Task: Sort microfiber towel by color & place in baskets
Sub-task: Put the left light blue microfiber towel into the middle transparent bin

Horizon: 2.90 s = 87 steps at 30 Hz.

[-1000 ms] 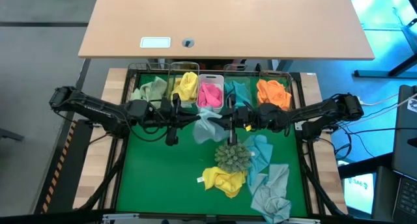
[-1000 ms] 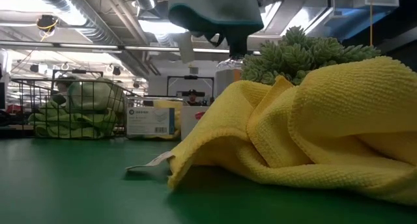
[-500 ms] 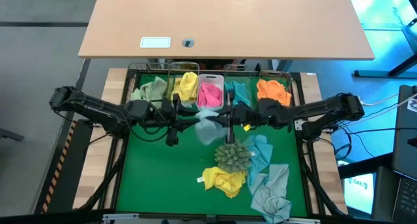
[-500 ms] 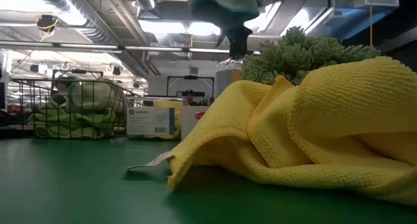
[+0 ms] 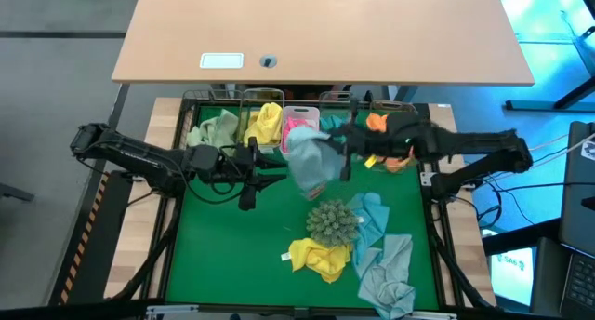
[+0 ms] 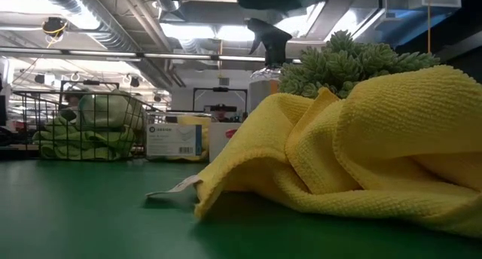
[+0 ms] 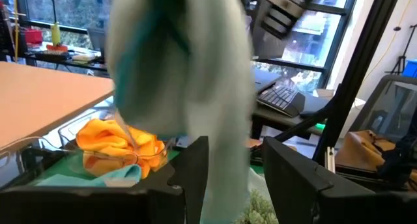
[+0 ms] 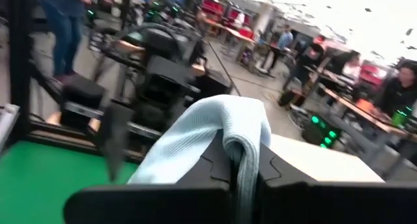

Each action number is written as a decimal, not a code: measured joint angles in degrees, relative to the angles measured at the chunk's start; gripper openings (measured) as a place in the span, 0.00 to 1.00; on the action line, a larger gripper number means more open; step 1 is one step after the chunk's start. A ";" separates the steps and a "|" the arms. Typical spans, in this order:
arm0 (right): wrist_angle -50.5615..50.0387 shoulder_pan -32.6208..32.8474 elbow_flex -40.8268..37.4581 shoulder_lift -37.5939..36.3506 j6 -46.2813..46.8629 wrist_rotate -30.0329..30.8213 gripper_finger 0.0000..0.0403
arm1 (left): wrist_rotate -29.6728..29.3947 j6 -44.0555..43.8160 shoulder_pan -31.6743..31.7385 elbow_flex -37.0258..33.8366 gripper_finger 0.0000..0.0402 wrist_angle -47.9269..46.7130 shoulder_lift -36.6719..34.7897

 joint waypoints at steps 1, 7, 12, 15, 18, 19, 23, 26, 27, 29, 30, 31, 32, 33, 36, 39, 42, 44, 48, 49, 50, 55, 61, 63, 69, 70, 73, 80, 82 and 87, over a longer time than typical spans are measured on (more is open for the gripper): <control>-1.18 -0.89 0.37 -0.71 0.04 0.01 0.01 | 0.00 0.00 0.00 0.00 0.34 -0.02 0.00; -6.68 -7.47 1.07 -5.39 0.47 0.02 0.01 | 0.00 0.07 0.00 0.00 0.34 -0.22 0.00; -11.45 -13.59 1.07 -7.46 0.56 0.02 0.02 | 0.00 0.09 0.00 0.00 0.34 -0.24 0.00; -14.80 -17.54 1.07 -7.67 0.63 0.02 0.02 | 0.00 0.11 0.00 0.00 0.34 -0.24 0.00; -17.39 -21.30 0.19 -6.95 1.48 -0.34 0.01 | 0.00 0.11 0.00 0.00 0.34 -0.24 0.00; -17.40 -22.43 -0.53 -6.71 1.73 -0.79 0.01 | 0.00 0.11 0.00 0.00 0.34 -0.24 0.00; -17.03 -27.21 -4.16 -5.78 1.87 -2.01 0.02 | 0.00 0.09 0.00 0.00 0.34 -0.24 0.00; -15.76 -30.68 -7.39 -5.13 2.96 -2.40 0.02 | 0.00 0.09 0.00 0.00 0.34 -0.24 0.00; -15.18 -31.90 -8.49 -4.84 3.60 -2.97 0.01 | 0.00 0.10 0.00 0.00 0.34 -0.24 0.00; -14.34 -33.92 -10.69 -4.14 5.25 -4.62 0.01 | 0.02 0.09 0.00 0.00 0.34 -0.24 0.00; -13.55 -34.81 -11.83 -3.68 6.31 -5.35 0.01 | 0.02 0.10 0.00 0.00 0.34 -0.24 0.00; -12.43 -35.62 -13.06 -3.27 7.45 -6.14 0.01 | 0.00 0.09 0.00 0.00 0.34 -0.24 0.00; -11.56 -36.34 -14.34 -2.79 8.06 -6.89 0.02 | 0.02 0.09 0.00 0.00 0.34 -0.24 0.00; -10.56 -36.89 -15.48 -2.29 8.98 -7.54 0.03 | 0.00 0.11 0.00 0.00 0.34 -0.24 0.00; -7.22 -37.87 -18.87 -0.35 11.05 -9.52 0.03 | 0.00 0.11 0.00 0.00 0.34 -0.24 0.00; -5.00 -37.75 -21.34 2.07 13.80 -11.57 0.02 | 0.02 0.11 0.00 0.00 0.34 -0.24 0.00; -2.92 -37.69 -22.64 4.66 16.70 -14.53 0.01 | 0.01 0.11 0.00 0.00 0.34 -0.24 -0.02; -2.30 -37.68 -22.93 6.65 18.94 -18.17 0.02 | 0.02 0.11 0.00 0.00 0.34 -0.24 -0.02; -1.32 -37.67 -22.95 9.59 22.74 -26.48 0.04 | 0.01 0.11 0.01 0.00 0.34 -0.24 -0.02; -0.97 -37.66 -22.95 10.08 23.12 -28.23 0.03 | 0.01 0.11 0.00 0.00 0.34 -0.24 -0.02; -0.31 -37.66 -22.95 10.51 23.39 -29.68 0.03 | 0.00 0.11 0.02 0.00 0.34 -0.24 -0.02; 2.46 -37.70 -22.93 10.88 23.43 -31.43 0.01 | 0.02 0.09 0.00 0.00 0.34 -0.24 -0.02; 2.30 -37.81 -22.93 10.88 22.64 -19.86 0.03 | 0.02 0.09 0.00 -0.01 0.34 -0.24 -0.02; 1.05 -37.81 -22.93 10.90 22.20 -13.07 0.02 | 0.02 0.09 0.00 -0.02 0.34 -0.24 -0.02; -5.35 -37.81 -22.93 10.88 20.95 2.35 0.02 | 0.01 0.09 0.01 -0.02 0.34 -0.24 -0.02; -6.73 -37.81 -22.93 10.88 20.96 3.80 0.03 | 0.00 0.09 0.01 -0.02 0.34 -0.23 -0.02; -10.61 -37.84 -22.93 10.88 21.05 4.72 0.04 | 0.00 0.09 0.01 -0.02 0.34 -0.22 -0.02; -13.60 -37.71 -22.93 10.88 21.12 2.04 0.04 | 0.00 0.09 0.01 -0.02 0.34 -0.24 -0.02; -13.60 -37.71 -22.93 10.88 21.13 1.24 0.04 | 0.00 0.09 0.02 -0.02 0.34 -0.24 -0.03; -13.58 -37.71 -22.93 10.88 21.00 1.03 0.05 | 0.00 0.11 0.01 -0.02 0.34 -0.24 -0.04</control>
